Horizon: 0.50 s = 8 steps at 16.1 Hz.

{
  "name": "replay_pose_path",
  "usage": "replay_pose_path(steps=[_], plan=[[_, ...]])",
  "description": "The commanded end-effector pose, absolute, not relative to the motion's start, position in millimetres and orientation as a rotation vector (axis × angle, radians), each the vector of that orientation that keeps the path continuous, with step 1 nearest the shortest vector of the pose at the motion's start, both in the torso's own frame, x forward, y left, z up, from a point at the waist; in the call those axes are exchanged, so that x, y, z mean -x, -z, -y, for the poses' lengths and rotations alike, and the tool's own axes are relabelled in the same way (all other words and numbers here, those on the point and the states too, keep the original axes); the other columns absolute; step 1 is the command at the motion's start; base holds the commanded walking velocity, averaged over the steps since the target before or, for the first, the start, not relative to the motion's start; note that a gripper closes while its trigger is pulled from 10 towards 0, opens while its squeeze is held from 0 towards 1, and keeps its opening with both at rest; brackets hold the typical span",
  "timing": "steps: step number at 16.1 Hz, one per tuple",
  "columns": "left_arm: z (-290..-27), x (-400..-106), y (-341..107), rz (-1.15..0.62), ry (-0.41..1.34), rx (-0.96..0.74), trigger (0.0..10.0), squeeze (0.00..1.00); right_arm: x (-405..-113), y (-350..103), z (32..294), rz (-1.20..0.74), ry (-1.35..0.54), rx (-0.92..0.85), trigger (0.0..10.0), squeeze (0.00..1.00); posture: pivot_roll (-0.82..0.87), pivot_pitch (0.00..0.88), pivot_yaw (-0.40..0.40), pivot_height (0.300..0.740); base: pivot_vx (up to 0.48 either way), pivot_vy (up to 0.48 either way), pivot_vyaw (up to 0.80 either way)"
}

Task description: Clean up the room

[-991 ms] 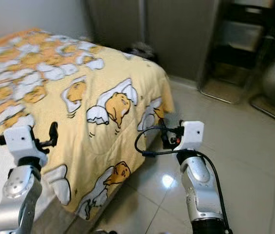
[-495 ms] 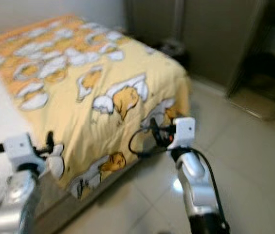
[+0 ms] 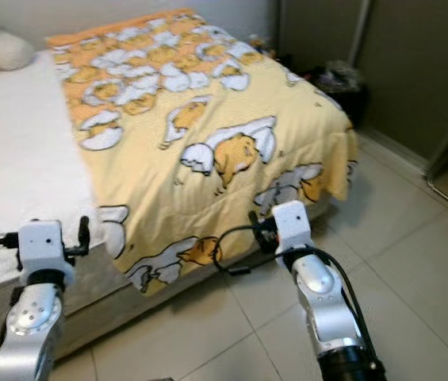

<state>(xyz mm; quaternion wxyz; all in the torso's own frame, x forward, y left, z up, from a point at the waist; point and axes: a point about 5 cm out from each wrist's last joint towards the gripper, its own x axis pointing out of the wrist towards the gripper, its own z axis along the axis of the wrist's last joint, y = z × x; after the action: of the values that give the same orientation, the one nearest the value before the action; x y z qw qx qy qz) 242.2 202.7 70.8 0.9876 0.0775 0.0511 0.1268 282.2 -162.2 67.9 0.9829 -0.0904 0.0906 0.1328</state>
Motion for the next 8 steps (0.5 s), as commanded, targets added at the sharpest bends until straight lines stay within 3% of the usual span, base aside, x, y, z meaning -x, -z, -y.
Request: replay_pose_path(steps=[1, 3, 5, 8], plan=[[-203, -244, -69, -0.107, -0.262, -0.117, 10.0, 0.00, -285, -69, 159, -0.180, -0.275, 0.147, 10.0, 0.00, -0.18, 0.000, 0.114, 0.740, 0.000, 0.000, 0.49], [-198, -250, -73, -0.100, -0.257, -0.056, 10.0, 0.00, -292, -72, 161, -0.169, -0.206, -0.007, 10.0, 0.00, -0.17, 0.000, 0.114, 0.740, 0.000, 0.000, 0.45], [-198, -255, -77, -0.089, -0.271, -0.048, 10.0, 0.00, -298, -74, 161, -0.164, -0.144, -0.100, 10.0, 0.00, -0.17, 0.000, 0.117, 0.740, 0.480, 0.000, 0.42], [-197, -258, -78, -0.089, -0.275, -0.049, 10.0, 0.00, -301, -73, 154, -0.163, -0.165, -0.089, 10.0, 0.00, -0.17, 0.000, 0.123, 0.740, 0.480, 0.000, 0.42]])
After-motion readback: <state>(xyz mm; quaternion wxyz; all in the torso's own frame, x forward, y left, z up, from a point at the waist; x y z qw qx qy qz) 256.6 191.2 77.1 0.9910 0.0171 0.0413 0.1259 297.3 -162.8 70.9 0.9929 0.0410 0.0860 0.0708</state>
